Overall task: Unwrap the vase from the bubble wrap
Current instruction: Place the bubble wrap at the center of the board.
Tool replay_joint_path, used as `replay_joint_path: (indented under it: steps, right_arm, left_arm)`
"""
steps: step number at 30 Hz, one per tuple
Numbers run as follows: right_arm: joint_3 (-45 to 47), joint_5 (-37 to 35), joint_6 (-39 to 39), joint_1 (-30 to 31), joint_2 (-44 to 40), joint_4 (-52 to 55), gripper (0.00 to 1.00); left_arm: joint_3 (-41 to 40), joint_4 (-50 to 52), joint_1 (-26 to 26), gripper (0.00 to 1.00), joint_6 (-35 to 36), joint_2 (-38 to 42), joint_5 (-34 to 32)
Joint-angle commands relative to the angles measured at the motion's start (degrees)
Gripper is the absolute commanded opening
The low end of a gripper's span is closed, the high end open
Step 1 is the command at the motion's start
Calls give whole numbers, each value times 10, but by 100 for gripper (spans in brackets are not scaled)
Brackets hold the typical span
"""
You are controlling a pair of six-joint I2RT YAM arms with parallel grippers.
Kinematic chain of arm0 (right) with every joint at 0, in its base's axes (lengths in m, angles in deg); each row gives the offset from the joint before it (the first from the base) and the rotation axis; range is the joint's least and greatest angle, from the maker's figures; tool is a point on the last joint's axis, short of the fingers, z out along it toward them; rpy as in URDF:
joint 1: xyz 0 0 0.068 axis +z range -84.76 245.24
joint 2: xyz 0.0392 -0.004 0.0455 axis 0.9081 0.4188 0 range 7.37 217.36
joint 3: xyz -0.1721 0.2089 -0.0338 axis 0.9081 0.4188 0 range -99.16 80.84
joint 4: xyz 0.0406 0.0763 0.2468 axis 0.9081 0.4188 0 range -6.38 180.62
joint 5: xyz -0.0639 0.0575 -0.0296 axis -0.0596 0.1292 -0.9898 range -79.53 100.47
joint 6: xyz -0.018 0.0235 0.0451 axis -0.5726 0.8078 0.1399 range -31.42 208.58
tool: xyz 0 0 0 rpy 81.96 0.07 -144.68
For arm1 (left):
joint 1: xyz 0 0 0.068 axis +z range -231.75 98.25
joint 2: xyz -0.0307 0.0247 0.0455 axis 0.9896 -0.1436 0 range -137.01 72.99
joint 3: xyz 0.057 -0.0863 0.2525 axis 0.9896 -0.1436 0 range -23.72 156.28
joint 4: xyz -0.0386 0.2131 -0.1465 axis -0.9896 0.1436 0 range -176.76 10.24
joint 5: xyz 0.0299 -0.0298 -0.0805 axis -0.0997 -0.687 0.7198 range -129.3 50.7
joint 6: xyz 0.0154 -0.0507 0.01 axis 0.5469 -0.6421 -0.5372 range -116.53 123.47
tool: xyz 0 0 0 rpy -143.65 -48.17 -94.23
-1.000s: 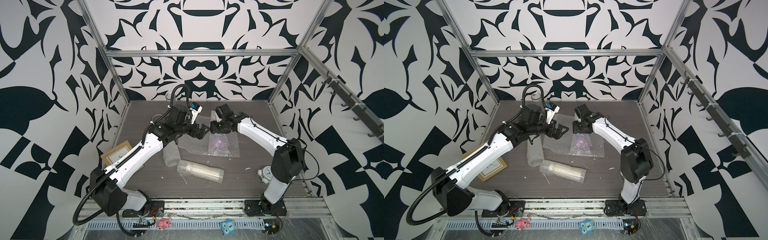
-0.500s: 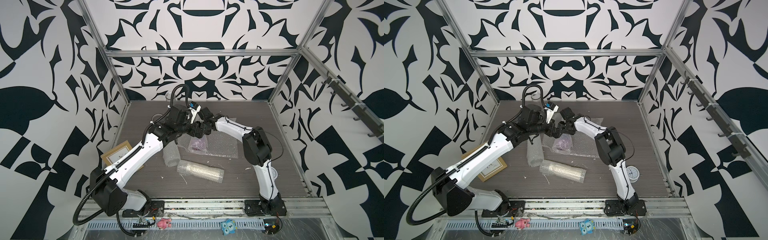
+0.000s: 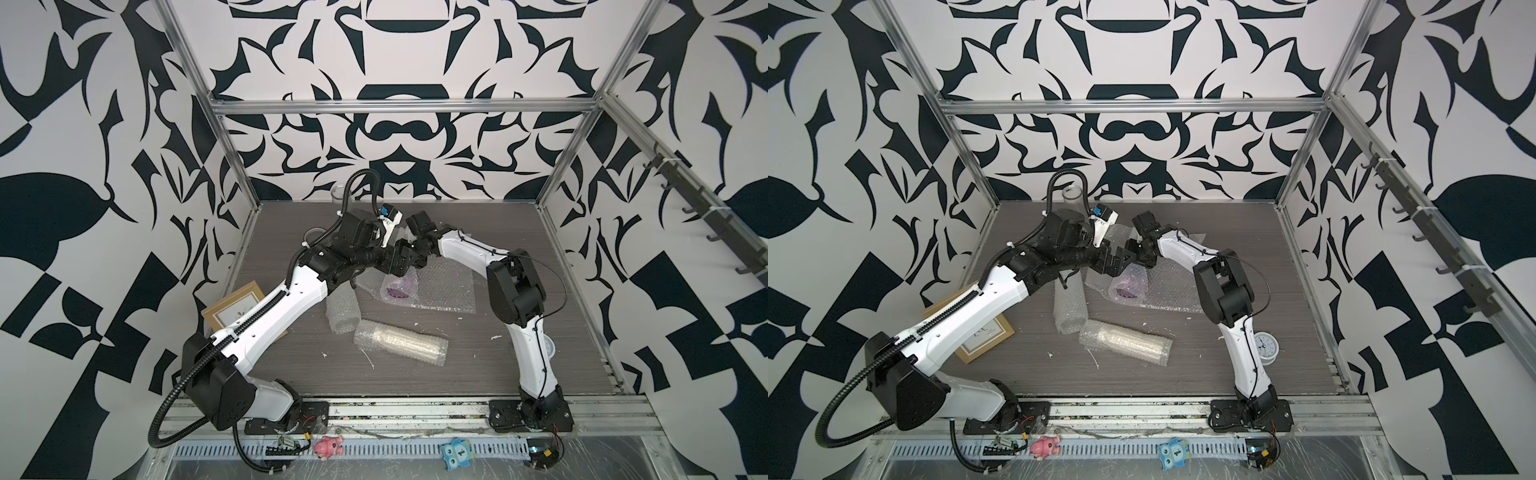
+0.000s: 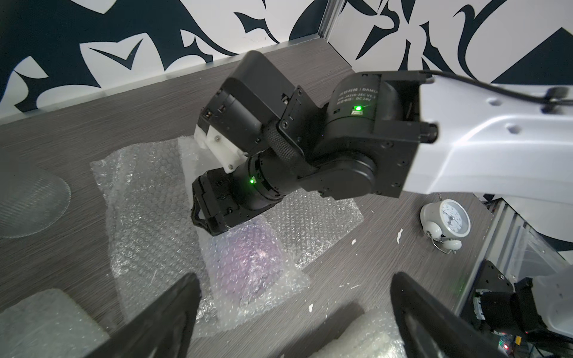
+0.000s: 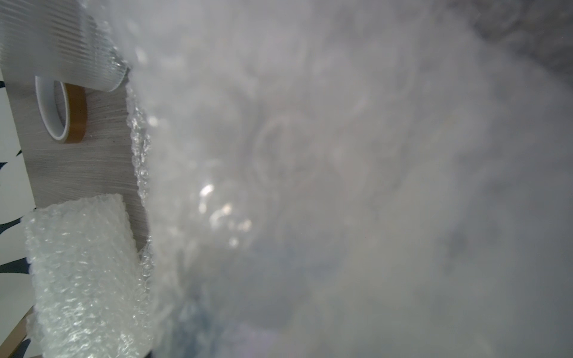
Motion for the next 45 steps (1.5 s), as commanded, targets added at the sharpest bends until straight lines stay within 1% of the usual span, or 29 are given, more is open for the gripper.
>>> replay_joint_path:
  steps: [1, 7, 12, 15, 18, 19, 20, 23, 29, 33, 36, 40, 43, 45]
  right_arm:
    - [31, 16, -44, -15, -48, 17, 59]
    - [95, 21, -106, -34, -93, 48, 62]
    - [128, -8, -142, -38, -127, 75, 67]
    - [142, -25, -149, -38, -145, 75, 72]
    - [142, -47, -148, -38, -162, 74, 79]
    - [140, -53, -146, -38, -168, 71, 88]
    - [139, -59, -145, -38, -172, 70, 91]
    - [133, -79, -141, -38, -191, 67, 93]
    - [121, -138, -136, -39, -240, 76, 93]
    - [125, -195, -122, -39, -288, 82, 92]
    - [157, -219, -110, -37, -339, 70, 89]
    - [228, -225, -94, -31, -415, 34, 87]
    - [263, -237, -89, -22, -446, 28, 85]
    - [278, -247, -87, -10, -455, 28, 83]
  left_arm:
    - [-9, 2, -1, 99, -7, -4, 8]
    - [-5, 8, -1, 99, -6, -7, 6]
    - [-5, 8, -1, 99, -5, -7, 5]
    - [-3, 8, -1, 99, -7, -6, 10]
    - [-4, 8, -1, 99, -9, -5, 13]
    - [-4, 8, -1, 100, -10, -5, 14]
    - [-3, 8, -1, 99, -9, -5, 15]
    - [-2, 8, -1, 100, -9, -7, 14]
    - [1, 11, -1, 99, -14, -10, 17]
    - [3, 11, -1, 99, -20, -12, 29]
    - [5, 12, -1, 99, -26, -12, 32]
    - [6, 13, -1, 99, -36, -12, 34]
    - [5, 13, -1, 99, -42, -10, 29]
    - [6, 20, -1, 99, -48, -10, 14]
